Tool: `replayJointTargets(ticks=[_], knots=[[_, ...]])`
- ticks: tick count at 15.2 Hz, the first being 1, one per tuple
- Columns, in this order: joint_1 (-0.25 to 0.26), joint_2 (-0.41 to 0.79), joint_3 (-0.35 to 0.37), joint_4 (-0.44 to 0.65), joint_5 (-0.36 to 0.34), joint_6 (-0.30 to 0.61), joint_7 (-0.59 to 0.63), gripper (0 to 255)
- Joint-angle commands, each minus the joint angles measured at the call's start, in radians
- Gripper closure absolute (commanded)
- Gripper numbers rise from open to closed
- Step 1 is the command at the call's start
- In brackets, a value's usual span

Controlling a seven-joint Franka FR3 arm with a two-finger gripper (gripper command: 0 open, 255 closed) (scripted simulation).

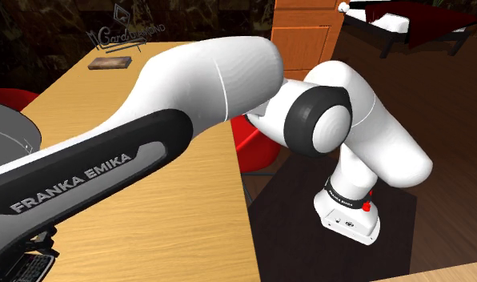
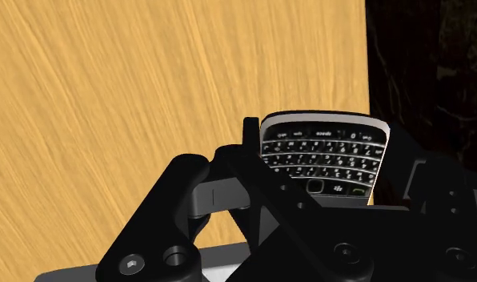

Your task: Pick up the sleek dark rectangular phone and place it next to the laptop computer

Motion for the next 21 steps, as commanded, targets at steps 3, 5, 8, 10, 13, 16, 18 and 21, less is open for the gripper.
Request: replayJointTargets(ticks=[3, 5, 8, 10, 13, 16, 18, 21], knots=[[-0.017, -0.014, 0.002, -0.082, 0.0, 0.065, 0.009, 255], [-0.023, -0.016, 0.002, -0.113, -0.001, 0.094, 0.012, 255], [-0.03, -0.015, 0.001, -0.154, -0.003, 0.133, 0.017, 255], [-0.034, -0.012, 0.0, -0.177, -0.005, 0.158, 0.019, 255], [-0.038, -0.006, -0.002, -0.208, -0.008, 0.194, 0.023, 255], [-0.039, -0.004, -0.002, -0.215, -0.009, 0.203, 0.024, 255], [-0.039, -0.004, -0.002, -0.215, -0.009, 0.203, 0.024, 255], [-0.039, -0.004, -0.002, -0.215, -0.009, 0.203, 0.024, 255]])
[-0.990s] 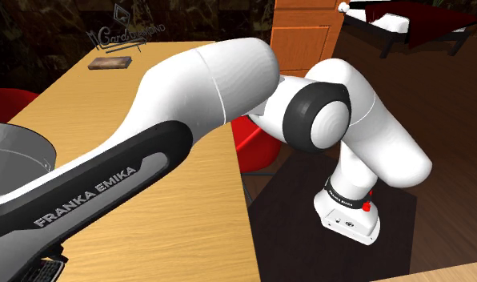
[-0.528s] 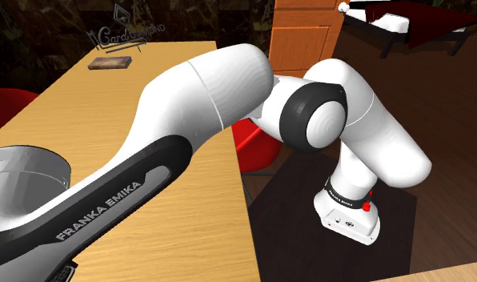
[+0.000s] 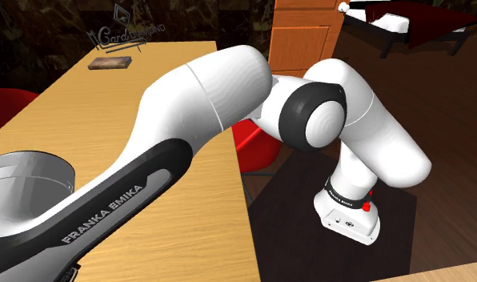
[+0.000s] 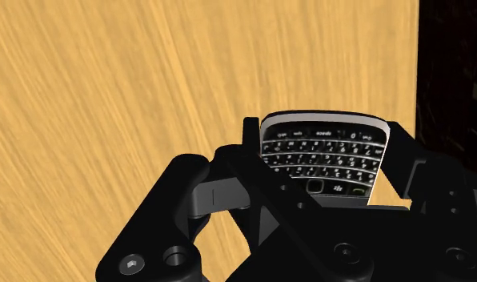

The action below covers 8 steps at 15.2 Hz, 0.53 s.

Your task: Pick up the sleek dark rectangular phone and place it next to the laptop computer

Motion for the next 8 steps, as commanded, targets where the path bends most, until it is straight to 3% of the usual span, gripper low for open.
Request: replayJointTargets(ticks=[1, 6, 8], knots=[[0.0, 0.0, 0.0, 0.0, 0.0, 0.0, 0.0, 0], [0.0, 0.0, 0.0, 0.0, 0.0, 0.0, 0.0, 0], [0.006, -0.013, 0.003, 0.047, 0.006, -0.057, -0.006, 0]])
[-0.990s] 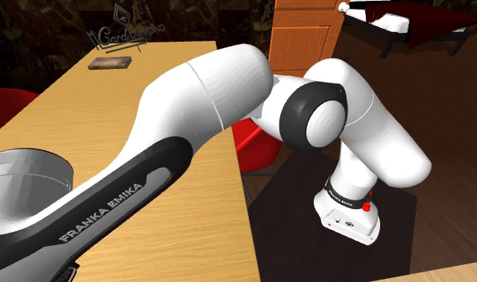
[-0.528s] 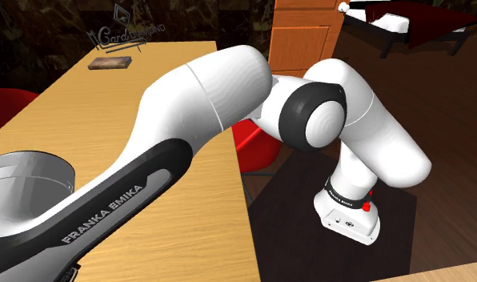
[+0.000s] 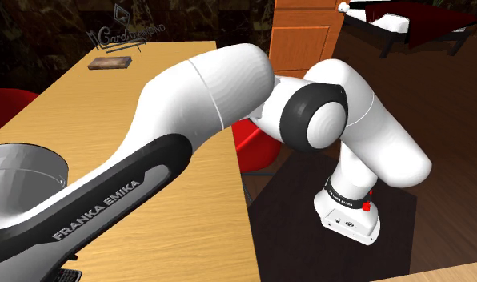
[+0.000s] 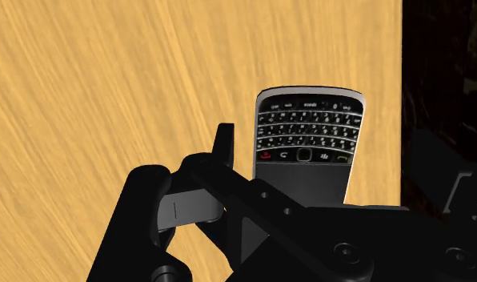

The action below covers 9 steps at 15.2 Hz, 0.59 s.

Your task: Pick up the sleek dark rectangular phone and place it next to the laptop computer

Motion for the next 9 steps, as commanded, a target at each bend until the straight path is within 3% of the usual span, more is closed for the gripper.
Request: replayJointTargets(ticks=[1, 9], knots=[[0.002, -0.017, 0.003, 0.034, 0.005, -0.05, -0.006, 0], [0.007, -0.018, 0.004, 0.06, 0.007, -0.076, -0.009, 0]])
